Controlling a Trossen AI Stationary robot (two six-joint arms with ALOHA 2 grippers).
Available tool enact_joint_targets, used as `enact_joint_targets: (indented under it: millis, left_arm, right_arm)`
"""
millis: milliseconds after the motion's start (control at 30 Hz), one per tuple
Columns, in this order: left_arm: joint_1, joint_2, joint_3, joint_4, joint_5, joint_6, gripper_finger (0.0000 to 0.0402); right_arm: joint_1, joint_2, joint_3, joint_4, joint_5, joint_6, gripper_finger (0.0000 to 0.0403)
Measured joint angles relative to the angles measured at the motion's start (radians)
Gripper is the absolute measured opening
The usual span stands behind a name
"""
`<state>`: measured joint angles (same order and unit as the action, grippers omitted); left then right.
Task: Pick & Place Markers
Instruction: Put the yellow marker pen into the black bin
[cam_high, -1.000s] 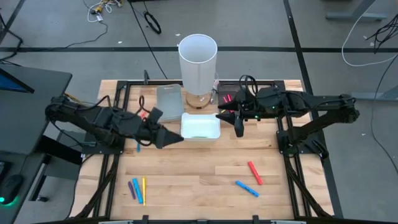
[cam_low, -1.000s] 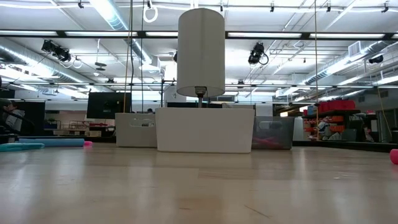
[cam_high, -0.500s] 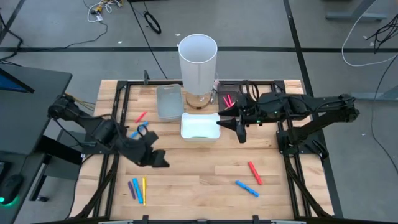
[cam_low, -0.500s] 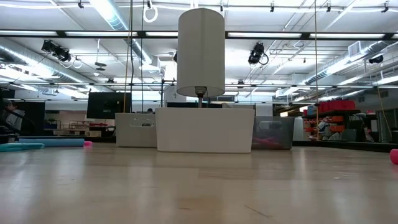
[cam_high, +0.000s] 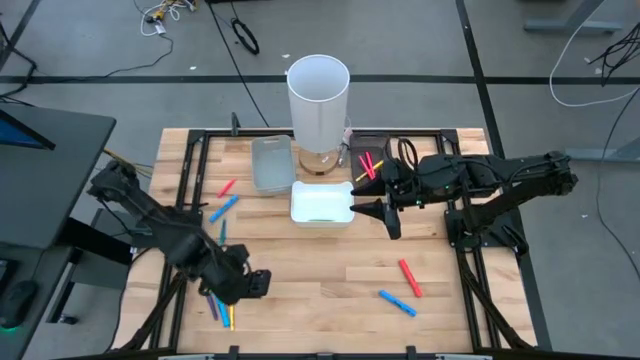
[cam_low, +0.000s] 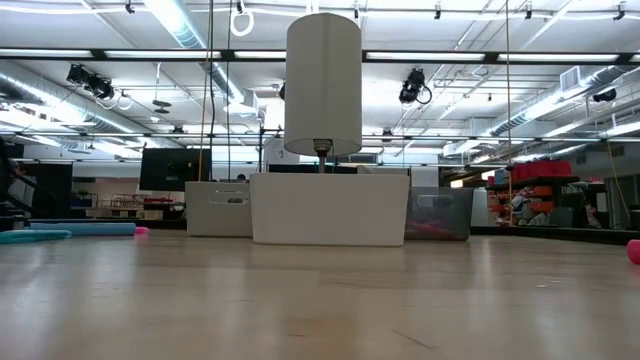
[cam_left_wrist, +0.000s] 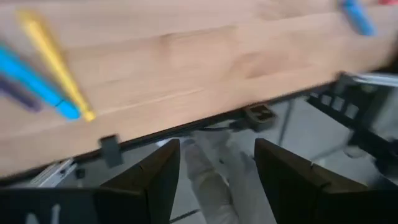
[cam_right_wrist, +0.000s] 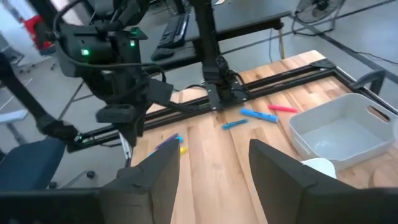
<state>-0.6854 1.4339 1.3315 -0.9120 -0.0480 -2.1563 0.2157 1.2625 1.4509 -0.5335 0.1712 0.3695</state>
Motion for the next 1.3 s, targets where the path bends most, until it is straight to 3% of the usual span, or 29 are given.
enact_joint_targets:
  millis: [233,567,767,1000,1300]
  left_arm:
    - [-0.073,0.097,0.000,-0.144,0.019,-0.168,0.0213]
    - [-0.124,0.242,0.000,-0.184,0.128,-0.129,0.0213]
    - [-0.172,0.324,0.000,-0.085,0.011,-0.082,0.0213]
    - [-0.179,0.429,-0.001,-0.114,0.094,-0.145,0.0213]
    - [-0.175,0.500,-0.018,-0.119,0.092,-0.184,0.0213]
  right_arm:
    - [0.000,0.000,0.000,-0.001,-0.061,-0.067,0.0192]
    - [0.001,0.000,0.000,-0.016,-0.086,-0.073,0.0192]
    - [0.000,0.000,0.000,-0.016,-0.086,-0.073,0.0192]
    - [0.000,0.000,0.000,-0.016,-0.083,-0.071,0.0192]
    - [0.000,0.000,0.000,-0.016,-0.083,-0.060,0.0192]
